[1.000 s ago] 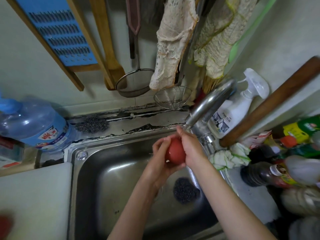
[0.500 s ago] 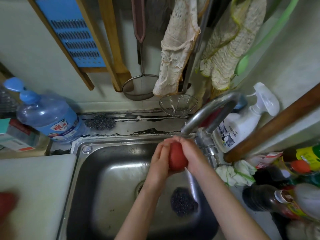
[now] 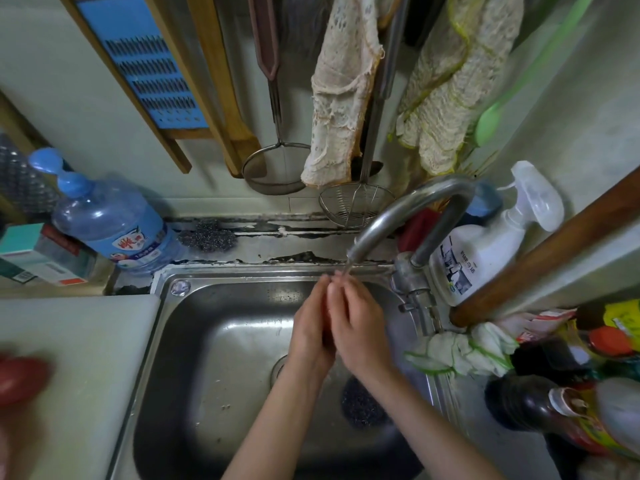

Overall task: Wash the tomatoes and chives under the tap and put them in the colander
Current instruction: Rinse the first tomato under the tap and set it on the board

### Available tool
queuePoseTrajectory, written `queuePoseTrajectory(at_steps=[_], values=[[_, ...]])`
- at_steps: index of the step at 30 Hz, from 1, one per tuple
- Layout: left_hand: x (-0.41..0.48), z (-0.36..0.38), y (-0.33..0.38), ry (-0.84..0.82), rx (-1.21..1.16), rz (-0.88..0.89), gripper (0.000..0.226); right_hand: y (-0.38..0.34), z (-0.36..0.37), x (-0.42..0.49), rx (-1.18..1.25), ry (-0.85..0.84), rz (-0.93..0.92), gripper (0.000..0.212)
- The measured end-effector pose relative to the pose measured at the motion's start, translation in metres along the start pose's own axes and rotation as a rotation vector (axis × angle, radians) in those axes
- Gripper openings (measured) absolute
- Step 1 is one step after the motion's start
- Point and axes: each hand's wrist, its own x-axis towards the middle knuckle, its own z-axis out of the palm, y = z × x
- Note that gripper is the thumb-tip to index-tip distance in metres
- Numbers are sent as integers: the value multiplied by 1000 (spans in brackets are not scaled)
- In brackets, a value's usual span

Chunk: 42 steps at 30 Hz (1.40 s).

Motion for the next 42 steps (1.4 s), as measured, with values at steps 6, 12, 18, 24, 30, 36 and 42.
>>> queuePoseTrajectory(at_steps=[6,12,18,24,30,36,42], values=[[-2,7,3,184,-141,-114,23,-7,-2,41,594,-162,487,36],[-12,10,10,13,-323,-31,27,-8,9,0,-158,33,-293,37],[-15,10,10,46,-161,-195,31,-16,-10,37,160,-212,88,39],[-14,8,11,125,-209,-211,25,-13,1,40,591,-115,548,33],[-19,1,14,-52,-207,-155,37,-4,3,5,12,19,-224,29],[-19,-2,-3,4,460,344,65,-17,-11,45,324,-108,515,39],[-17,-7,-6,7,545,561,28,-23,-13,50,147,-453,535,49]])
